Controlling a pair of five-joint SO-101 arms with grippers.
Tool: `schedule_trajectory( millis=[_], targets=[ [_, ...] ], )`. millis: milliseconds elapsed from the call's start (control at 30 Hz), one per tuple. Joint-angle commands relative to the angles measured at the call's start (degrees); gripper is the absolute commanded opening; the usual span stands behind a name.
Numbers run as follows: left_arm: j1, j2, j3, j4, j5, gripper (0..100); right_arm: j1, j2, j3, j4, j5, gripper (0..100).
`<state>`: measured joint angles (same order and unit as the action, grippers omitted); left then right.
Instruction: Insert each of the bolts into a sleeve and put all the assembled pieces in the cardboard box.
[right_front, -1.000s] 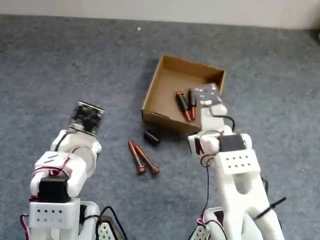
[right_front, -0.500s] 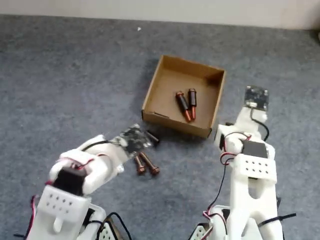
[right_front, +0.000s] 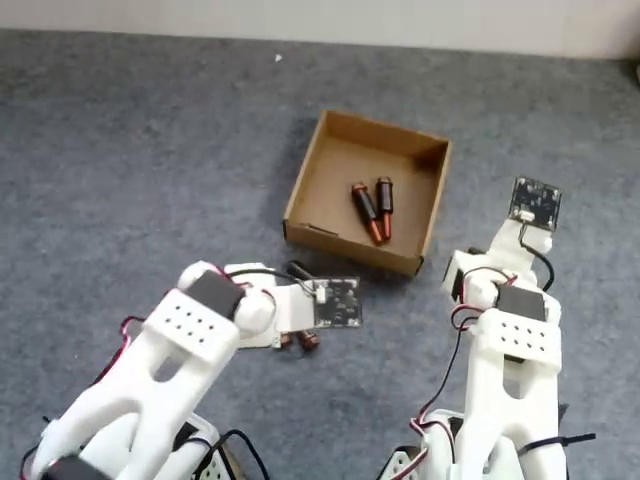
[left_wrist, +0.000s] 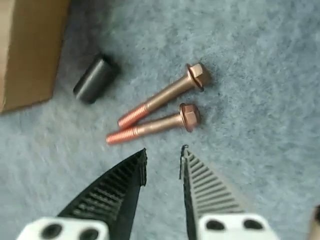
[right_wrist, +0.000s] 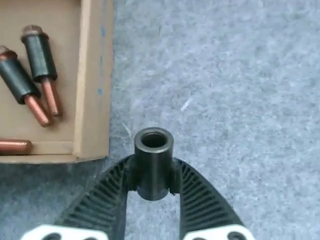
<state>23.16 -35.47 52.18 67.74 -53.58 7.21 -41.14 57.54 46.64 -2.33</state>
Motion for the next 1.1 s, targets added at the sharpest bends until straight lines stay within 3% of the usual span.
schedule_trajectory(
  millis=[0, 667, 1067],
  targets=[
    [1.1, 4.88, -3.21, -4.84, -7.3, 14, 0.48, -1.63, -0.66, -3.03, -0.44, 0.6],
    [4.09, 36.7, -18.77, -9.76, -12.84, 14, 0.4, -1.71, -0.66, -3.03, -0.09, 0.6],
    [4.09, 38.99, -19.56, -9.32, -14.07, 10, 0.4, -1.63, -0.66, -3.03, 0.0, 0.6]
  ],
)
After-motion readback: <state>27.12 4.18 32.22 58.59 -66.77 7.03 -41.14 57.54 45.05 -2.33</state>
